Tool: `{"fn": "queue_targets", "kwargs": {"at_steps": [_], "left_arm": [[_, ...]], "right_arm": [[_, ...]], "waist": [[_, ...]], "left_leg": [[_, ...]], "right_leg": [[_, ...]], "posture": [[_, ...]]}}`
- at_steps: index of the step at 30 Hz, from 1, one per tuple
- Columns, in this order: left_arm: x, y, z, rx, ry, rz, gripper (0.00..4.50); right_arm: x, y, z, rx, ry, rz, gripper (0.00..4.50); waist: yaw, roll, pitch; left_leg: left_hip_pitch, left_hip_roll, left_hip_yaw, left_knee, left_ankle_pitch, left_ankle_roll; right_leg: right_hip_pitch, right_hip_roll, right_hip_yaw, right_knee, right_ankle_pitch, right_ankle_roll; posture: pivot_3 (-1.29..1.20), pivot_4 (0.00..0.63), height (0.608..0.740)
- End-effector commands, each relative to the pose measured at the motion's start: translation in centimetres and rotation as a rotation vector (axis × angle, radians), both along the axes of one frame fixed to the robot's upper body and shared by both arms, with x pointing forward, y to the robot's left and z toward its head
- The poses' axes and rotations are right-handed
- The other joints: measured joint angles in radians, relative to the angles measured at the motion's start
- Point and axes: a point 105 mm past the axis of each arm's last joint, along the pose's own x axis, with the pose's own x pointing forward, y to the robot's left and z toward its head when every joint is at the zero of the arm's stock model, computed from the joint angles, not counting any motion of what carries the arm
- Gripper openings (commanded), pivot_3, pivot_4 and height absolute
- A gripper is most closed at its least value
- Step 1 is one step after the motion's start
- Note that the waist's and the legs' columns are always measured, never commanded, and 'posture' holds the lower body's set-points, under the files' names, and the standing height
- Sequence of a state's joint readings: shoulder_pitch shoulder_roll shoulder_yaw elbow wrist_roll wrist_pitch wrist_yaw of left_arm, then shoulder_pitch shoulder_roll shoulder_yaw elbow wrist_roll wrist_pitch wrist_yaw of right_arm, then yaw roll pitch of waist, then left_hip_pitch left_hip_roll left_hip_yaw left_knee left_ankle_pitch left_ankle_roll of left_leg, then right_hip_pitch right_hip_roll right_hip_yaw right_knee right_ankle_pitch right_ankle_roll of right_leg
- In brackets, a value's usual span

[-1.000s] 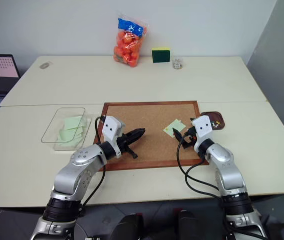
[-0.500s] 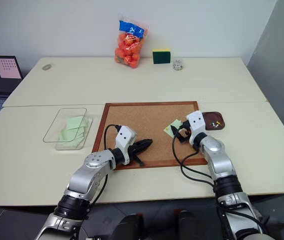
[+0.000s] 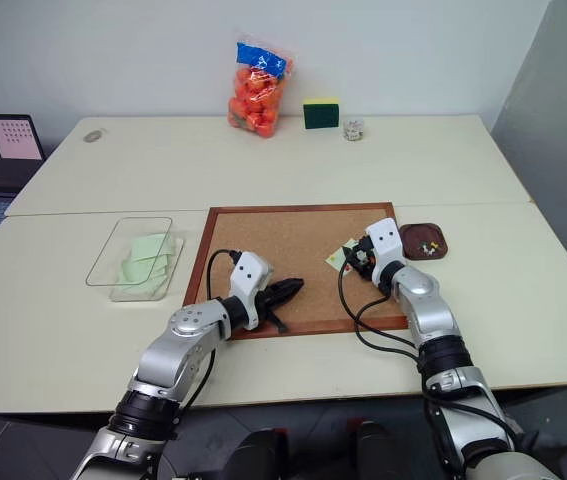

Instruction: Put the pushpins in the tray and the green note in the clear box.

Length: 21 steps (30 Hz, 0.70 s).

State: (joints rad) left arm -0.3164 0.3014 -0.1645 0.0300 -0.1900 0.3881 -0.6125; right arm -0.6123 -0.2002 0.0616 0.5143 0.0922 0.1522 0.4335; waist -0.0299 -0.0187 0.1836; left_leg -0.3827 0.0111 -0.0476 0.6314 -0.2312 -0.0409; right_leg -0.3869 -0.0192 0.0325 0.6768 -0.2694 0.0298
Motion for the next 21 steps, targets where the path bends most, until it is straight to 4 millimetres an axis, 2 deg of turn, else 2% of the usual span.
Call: {"fn": "queue_targets", "kwargs": {"at_steps": [1,10,15,21], "left_arm": [[-0.3,0.1,-0.8,0.016,0.027,0.016,0.0],[-0.2,0.1,-0.6,0.017,0.02,0.027,0.0],[-0.1,0.1,-0.5,0.022,0.017,0.025,0.0],[0.0,-0.1,-0.6,0.024,0.02,0.015,0.0]], "right_arm": [[0.5,-0.1,0.9,-0.002,-0.027,-0.014,1.69],[0.8,-0.1,1.2,0.014,-0.037,-0.023,0.09],[0.7,-0.3,1.4,0.01,-0.057,-0.023,0.02],[0.2,-0.1,4.7,0.089,-0.222,-0.004,0.02]], "waist": [[-0.001,0.0,0.0],[-0.002,0.0,0.0],[-0.002,0.0,0.0],[-0.001,0.0,0.0]], "left_leg": [[0.0,0.0,0.0,0.0,0.0,0.0],[0.0,0.001,0.002,0.0,0.0,0.0],[0.0,0.0,0.002,0.0,0.0,0.0],[0.0,0.0,0.002,-0.001,0.0,0.0]], "right_leg": [[0.0,0.0,0.001,0.0,0.0,0.0],[-0.001,0.001,0.005,0.001,0.0,0.001],[-0.001,0.001,0.005,0.001,0.0,0.001],[-0.002,0.001,0.005,0.0,-0.001,0.002]], "posture": [[0.0,0.15,0.74],[0.0,0.15,0.74],[0.0,0.15,0.74],[0.0,0.15,0.74]]}}
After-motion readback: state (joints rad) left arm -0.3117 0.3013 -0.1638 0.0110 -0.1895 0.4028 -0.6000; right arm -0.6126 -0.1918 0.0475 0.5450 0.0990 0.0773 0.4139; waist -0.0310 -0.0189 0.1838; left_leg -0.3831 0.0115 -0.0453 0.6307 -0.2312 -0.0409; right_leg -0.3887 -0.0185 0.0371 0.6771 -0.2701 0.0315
